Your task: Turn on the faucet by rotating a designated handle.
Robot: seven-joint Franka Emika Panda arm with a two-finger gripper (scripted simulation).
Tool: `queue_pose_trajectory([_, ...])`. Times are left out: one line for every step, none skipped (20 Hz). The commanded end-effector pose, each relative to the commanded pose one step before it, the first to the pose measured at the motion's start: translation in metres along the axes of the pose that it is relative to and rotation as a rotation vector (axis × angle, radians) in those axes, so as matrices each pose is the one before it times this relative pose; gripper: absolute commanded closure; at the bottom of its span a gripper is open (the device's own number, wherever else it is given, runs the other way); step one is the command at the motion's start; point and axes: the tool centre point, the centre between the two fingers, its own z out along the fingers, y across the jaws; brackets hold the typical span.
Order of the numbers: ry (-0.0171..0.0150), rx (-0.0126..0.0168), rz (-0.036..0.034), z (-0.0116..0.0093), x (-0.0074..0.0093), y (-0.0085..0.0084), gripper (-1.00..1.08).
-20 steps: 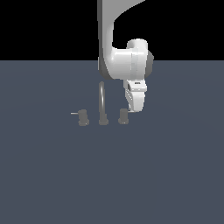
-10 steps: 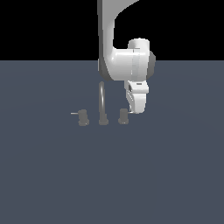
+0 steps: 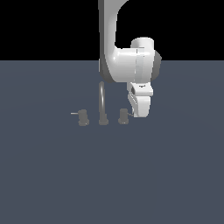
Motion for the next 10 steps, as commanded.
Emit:
queue_pose_trajectory([-0.00009,0.00002,0.00007,-0.00005,0.00002,0.0,1.08])
queue_pose_trajectory([-0.00048,-0.00083,-0.00072,-0.00016,-0.00345,0.00229,1.08])
queue_pose_trajectory([-0.00068,-0.00118,-0.00101,0.00007,-0.00364,0.00225,1.08])
queue_pose_trajectory([-0.00048,-0.00083,-0.00071,-0.00017,-0.0035,0.00233,1.08])
queue_pose_trajectory([-0.00068,-0.00118,-0.00101,0.00006,-0.00369,0.00229,1.08])
queue_pose_trajectory([-0.00048,-0.00083,-0.00071,-0.00018,-0.00355,0.00236,1.08])
queue_pose_trajectory([-0.00062,-0.00107,-0.00092,-0.00002,-0.0037,0.00234,1.08])
queue_pose_trajectory([-0.00056,-0.00096,-0.00082,-0.0001,-0.00367,0.00238,1.08])
queue_pose_trajectory([-0.00062,-0.00107,-0.00092,-0.00003,-0.00375,0.00238,1.08])
queue_pose_trajectory([-0.00056,-0.00096,-0.00082,-0.00011,-0.00373,0.00241,1.08])
